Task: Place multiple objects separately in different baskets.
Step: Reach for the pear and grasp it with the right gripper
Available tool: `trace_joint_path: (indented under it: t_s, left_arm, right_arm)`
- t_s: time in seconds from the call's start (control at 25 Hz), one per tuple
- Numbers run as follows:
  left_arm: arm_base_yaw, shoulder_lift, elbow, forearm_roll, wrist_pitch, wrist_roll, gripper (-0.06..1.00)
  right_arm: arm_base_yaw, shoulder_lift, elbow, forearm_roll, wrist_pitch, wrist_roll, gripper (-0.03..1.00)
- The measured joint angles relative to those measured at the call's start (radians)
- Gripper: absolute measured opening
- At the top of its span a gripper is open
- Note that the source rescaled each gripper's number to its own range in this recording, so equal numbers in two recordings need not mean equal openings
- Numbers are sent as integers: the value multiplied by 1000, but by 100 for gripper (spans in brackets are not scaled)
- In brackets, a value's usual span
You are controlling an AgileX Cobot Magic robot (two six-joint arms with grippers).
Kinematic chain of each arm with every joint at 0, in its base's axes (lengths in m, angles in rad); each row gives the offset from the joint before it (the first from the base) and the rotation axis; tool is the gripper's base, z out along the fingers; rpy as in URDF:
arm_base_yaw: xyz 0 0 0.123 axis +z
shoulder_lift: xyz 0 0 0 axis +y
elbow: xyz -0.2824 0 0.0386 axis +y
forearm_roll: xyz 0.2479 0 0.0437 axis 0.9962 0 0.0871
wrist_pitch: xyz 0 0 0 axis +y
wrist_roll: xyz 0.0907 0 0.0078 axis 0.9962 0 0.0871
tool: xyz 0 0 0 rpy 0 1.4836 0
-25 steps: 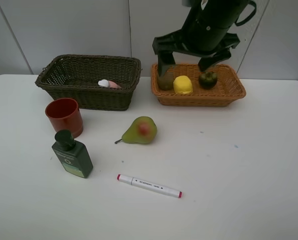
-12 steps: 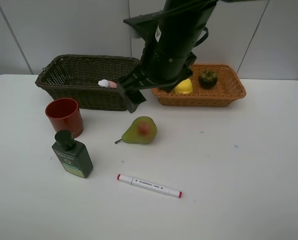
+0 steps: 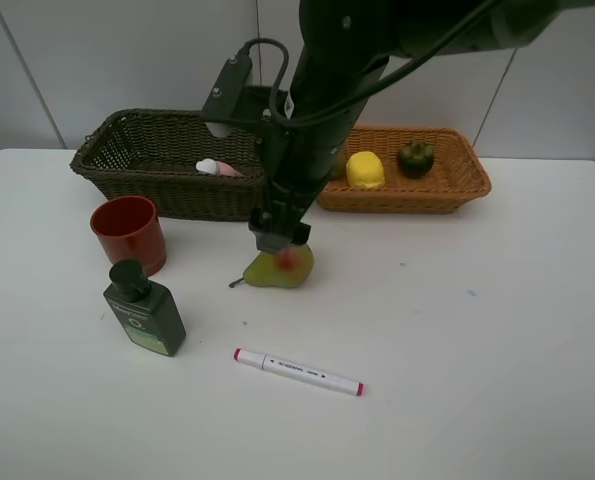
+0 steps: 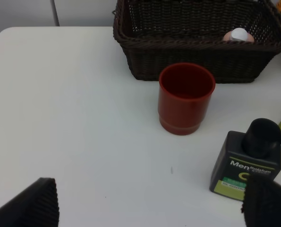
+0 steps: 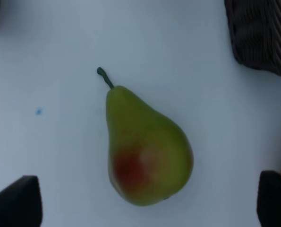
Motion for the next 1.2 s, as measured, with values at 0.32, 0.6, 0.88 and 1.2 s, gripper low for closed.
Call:
trace_joint_path:
  t_s: [0.32, 0.6, 0.88, 1.2]
  left_arm:
    - [0, 0, 0, 0, 0, 0, 100]
    - [0, 0, 0, 0, 0, 0, 100]
    - [0, 0, 0, 0, 0, 0, 100]
    - [0, 0, 0, 0, 0, 0, 100]
  right_arm:
    - [0, 109, 0, -24, -60, -135, 100]
    - [0, 186, 0, -57, -83, -140, 100]
    - [0, 222, -1, -78, -121, -141, 100]
    - [0, 267, -1, -101, -157, -141, 100]
